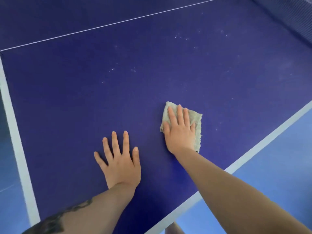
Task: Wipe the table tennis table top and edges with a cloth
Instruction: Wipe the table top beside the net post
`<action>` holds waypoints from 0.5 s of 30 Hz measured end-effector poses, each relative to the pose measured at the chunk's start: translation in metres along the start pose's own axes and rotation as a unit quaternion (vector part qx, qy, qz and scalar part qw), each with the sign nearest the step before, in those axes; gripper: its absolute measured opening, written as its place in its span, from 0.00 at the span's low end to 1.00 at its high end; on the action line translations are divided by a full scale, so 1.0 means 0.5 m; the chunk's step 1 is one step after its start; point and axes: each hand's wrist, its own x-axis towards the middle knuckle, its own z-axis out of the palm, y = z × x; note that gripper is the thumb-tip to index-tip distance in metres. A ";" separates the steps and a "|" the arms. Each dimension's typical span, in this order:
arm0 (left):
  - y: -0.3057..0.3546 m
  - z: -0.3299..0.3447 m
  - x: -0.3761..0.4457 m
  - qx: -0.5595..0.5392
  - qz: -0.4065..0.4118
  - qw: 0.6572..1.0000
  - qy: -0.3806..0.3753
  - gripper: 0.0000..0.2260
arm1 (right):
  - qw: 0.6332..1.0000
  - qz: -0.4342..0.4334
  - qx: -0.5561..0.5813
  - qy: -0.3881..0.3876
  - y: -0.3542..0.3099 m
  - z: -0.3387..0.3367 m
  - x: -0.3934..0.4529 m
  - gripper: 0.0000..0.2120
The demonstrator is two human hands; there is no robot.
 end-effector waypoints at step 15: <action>0.006 -0.011 -0.009 -0.009 -0.003 1.000 0.019 0.27 | 0.998 0.060 0.036 0.007 0.153 -0.037 -0.030 0.26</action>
